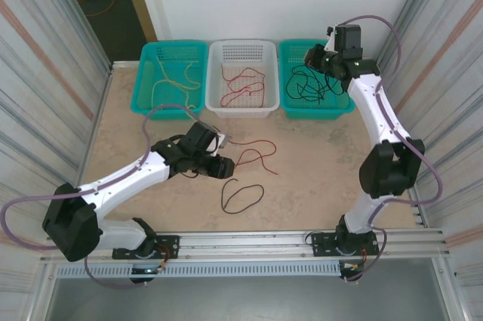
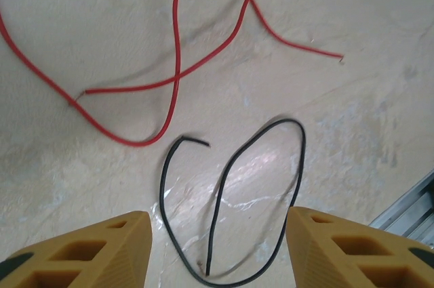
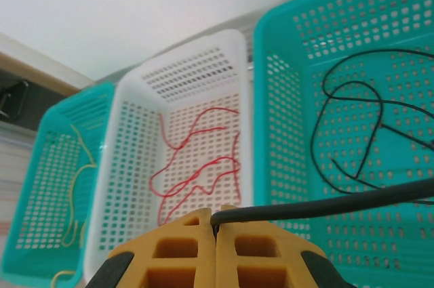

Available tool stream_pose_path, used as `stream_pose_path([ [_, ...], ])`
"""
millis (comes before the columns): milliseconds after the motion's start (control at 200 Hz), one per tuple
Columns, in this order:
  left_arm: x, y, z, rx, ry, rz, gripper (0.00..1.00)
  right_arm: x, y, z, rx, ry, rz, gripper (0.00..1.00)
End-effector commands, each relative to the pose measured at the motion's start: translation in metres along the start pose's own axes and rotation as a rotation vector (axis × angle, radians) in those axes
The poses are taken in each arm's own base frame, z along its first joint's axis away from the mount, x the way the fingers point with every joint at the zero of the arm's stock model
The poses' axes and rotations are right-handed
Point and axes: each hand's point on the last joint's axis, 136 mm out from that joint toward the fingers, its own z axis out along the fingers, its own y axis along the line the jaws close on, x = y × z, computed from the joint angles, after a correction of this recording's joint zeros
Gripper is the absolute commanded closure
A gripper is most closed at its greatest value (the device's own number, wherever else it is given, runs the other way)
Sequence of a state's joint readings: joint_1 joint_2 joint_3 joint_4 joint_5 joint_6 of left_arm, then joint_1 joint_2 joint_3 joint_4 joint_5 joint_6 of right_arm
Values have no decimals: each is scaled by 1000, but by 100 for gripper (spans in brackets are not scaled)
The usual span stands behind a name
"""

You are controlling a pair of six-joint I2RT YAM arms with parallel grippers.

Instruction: Untangle the cables

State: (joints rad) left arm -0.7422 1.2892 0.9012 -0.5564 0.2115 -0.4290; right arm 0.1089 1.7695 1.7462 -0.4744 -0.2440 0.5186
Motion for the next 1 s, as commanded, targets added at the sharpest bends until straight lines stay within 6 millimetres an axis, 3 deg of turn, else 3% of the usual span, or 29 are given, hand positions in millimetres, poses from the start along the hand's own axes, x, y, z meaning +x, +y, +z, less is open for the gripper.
stream_pose_path([
  [0,13,6,2,-38,58,20,45,-8,-9,12,-4,33,18,95],
  [130,22,11,11,-65,101,7,48,-4,-21,23,22,66,36,65],
  [236,16,13,16,-80,93,15,48,1,-16,15,13,61,28,54],
  [271,12,13,18,-87,86,24,48,3,-13,12,7,57,21,44],
  [311,6,12,20,-91,76,40,48,6,-8,6,3,51,7,39],
  [446,-25,0,30,-71,22,132,49,23,9,-20,-23,47,-27,44],
  [661,-67,-16,55,-53,7,237,51,79,17,-58,-45,64,-21,51],
  [807,-71,-18,80,-82,63,314,54,110,6,-80,-39,80,13,55],
  [997,-64,-12,101,-118,127,368,56,124,-6,-105,-14,73,26,57],
])
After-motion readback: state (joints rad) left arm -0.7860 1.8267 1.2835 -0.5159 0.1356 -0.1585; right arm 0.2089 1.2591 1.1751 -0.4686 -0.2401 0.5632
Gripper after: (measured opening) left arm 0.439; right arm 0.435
